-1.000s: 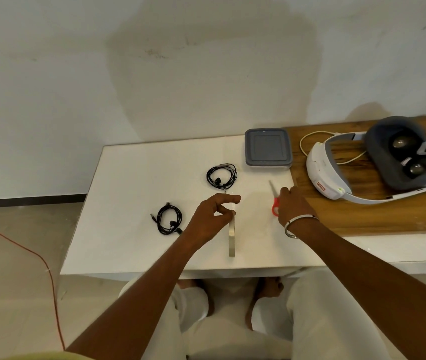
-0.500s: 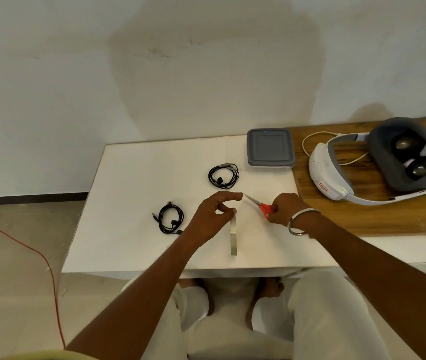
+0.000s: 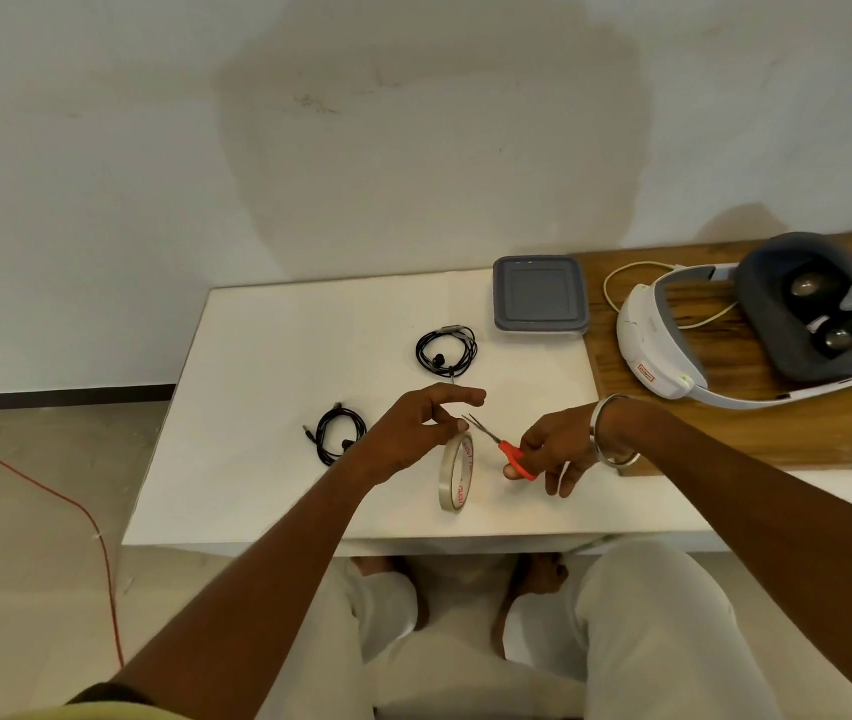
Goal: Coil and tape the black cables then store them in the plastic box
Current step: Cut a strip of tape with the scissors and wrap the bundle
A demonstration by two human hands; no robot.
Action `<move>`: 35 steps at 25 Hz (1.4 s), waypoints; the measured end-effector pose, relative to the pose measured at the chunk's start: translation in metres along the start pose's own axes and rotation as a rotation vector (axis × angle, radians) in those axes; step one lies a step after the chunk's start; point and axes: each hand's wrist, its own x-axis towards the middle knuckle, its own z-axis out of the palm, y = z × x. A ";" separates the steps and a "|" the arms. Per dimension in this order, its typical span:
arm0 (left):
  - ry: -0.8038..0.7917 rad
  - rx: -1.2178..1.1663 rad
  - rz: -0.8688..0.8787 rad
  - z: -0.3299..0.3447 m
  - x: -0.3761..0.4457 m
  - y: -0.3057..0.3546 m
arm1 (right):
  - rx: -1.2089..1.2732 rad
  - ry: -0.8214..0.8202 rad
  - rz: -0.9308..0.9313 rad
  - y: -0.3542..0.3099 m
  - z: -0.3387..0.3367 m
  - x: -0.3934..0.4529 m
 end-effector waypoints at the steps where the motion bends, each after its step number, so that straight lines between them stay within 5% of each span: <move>1: -0.013 -0.011 -0.006 -0.001 0.000 0.000 | 0.004 -0.007 -0.012 -0.002 0.000 -0.001; 35: -0.086 -0.052 -0.022 0.000 0.002 -0.001 | -0.231 0.017 -0.128 -0.009 -0.009 -0.006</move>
